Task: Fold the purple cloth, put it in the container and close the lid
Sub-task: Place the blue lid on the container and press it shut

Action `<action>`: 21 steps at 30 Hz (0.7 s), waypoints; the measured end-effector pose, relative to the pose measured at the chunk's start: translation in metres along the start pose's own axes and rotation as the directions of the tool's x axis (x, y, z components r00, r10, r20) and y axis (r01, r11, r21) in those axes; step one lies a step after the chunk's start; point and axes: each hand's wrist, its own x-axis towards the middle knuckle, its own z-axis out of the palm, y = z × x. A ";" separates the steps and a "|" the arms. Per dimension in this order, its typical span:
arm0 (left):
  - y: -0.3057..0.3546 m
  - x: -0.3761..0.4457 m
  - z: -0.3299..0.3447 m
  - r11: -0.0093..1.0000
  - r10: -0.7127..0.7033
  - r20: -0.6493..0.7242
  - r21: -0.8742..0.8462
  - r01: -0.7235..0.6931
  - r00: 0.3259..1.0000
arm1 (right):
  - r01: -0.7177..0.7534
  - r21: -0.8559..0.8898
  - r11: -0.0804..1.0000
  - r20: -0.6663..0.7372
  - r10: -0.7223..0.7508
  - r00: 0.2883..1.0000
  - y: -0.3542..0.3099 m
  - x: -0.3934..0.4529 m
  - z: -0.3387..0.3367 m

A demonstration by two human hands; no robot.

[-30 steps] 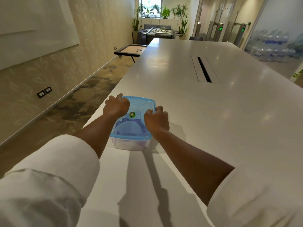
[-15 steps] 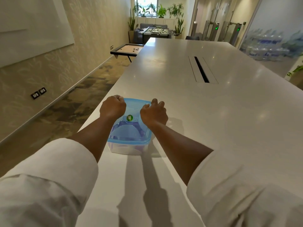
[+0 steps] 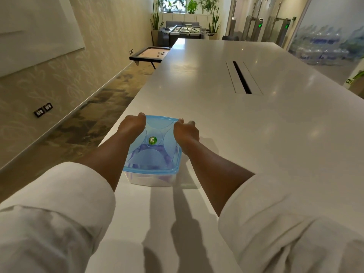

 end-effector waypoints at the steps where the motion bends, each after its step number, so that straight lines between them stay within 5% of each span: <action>1: -0.001 0.002 0.000 1.000 0.006 0.014 -0.026 -0.005 1.000 | -0.004 0.009 1.000 0.004 0.004 1.000 0.000 -0.001 0.000; 9: -0.004 0.010 -0.003 0.982 -0.007 0.105 -0.185 0.027 0.994 | -0.021 0.022 1.000 0.039 0.020 0.999 0.000 0.000 -0.001; 21: -0.011 0.016 0.001 0.989 0.054 0.064 -0.144 -0.045 0.996 | 0.008 0.027 1.000 0.033 -0.009 0.999 0.001 0.004 0.000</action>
